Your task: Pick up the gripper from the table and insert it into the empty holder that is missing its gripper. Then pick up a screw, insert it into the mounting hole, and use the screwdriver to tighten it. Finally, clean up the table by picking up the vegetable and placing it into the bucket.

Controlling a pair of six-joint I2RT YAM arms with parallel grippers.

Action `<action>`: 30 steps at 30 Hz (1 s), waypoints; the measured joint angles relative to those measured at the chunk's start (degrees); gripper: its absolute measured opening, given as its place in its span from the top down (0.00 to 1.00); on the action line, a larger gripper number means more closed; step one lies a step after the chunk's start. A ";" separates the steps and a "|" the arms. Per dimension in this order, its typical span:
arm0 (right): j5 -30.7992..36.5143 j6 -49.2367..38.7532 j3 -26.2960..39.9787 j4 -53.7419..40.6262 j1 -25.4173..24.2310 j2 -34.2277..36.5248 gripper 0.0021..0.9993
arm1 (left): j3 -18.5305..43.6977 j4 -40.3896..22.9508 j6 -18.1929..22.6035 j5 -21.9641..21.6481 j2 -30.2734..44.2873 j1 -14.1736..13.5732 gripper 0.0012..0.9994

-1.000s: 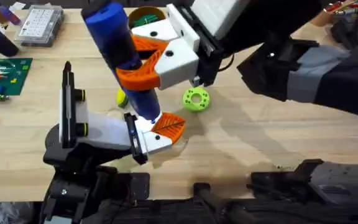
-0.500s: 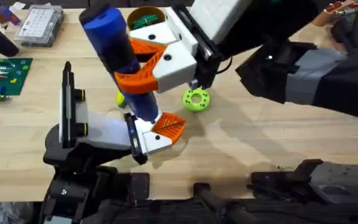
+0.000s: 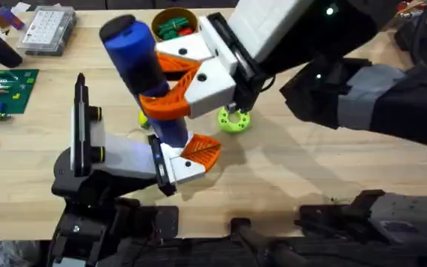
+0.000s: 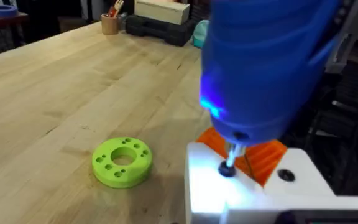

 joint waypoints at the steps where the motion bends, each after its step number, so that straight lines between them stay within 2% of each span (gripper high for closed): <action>1: 0.08 -0.01 -0.18 -0.01 0.03 0.00 0.97 | 0.00 -0.01 0.00 0.00 -0.01 0.00 0.99; 30: 0.73 0.14 -0.25 0.05 0.06 0.00 0.97 | 0.00 -0.01 0.00 0.00 -0.02 0.00 0.99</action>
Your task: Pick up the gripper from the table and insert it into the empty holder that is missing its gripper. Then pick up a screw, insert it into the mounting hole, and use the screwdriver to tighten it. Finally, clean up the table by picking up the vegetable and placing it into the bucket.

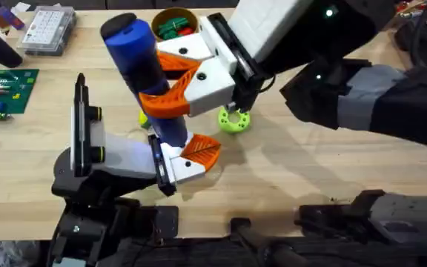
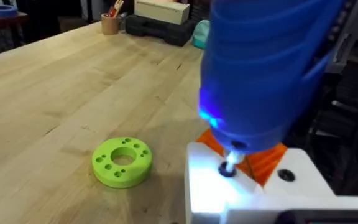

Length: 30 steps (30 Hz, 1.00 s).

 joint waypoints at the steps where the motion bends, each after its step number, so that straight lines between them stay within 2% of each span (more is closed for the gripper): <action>1: 0.00 0.00 0.01 0.00 0.00 0.00 0.97 | 0.00 0.00 0.00 0.00 0.02 0.00 0.99; 30: -0.02 0.84 -0.01 -0.01 -0.87 0.00 0.97 | 0.00 0.01 0.00 0.00 0.00 0.00 0.99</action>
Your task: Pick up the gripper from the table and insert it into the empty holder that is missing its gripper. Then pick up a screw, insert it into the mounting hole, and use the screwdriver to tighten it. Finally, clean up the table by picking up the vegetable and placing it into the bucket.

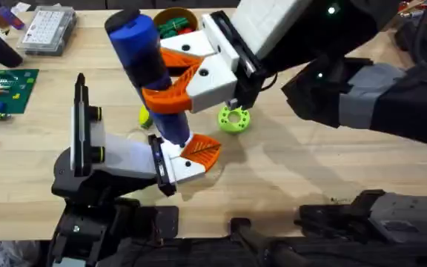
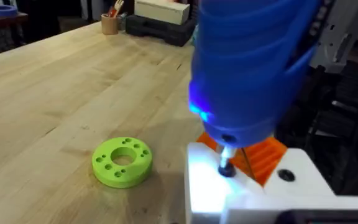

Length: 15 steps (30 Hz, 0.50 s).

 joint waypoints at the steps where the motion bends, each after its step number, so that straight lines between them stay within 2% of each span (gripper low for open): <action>1: -0.01 0.13 0.00 0.01 0.00 0.00 0.97 | 0.00 0.00 0.00 0.00 0.00 0.00 0.99; 15: -0.02 1.37 -0.04 1.25 0.02 0.00 0.97 | 0.00 0.00 0.00 0.00 0.01 0.00 0.99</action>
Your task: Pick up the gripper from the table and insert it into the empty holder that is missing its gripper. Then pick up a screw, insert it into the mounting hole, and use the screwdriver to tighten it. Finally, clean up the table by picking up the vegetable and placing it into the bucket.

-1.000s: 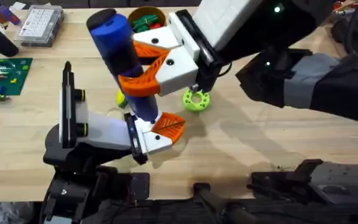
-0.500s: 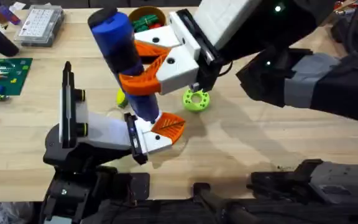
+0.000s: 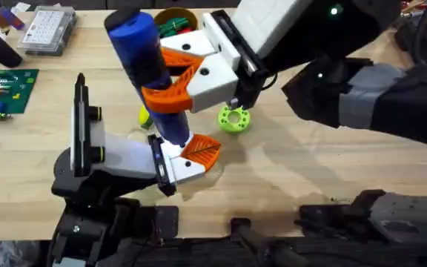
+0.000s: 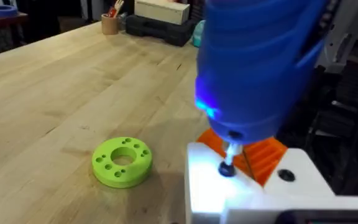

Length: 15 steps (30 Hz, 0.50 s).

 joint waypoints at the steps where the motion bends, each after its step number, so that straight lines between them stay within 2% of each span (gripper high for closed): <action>1: 0.00 0.00 -0.01 0.01 0.00 0.00 0.97 | 0.00 -0.01 0.00 0.00 -0.01 0.00 0.99; 15: 0.00 -0.08 -1.07 1.67 0.00 0.00 0.97 | 0.00 -0.01 0.00 0.00 -0.01 0.00 0.99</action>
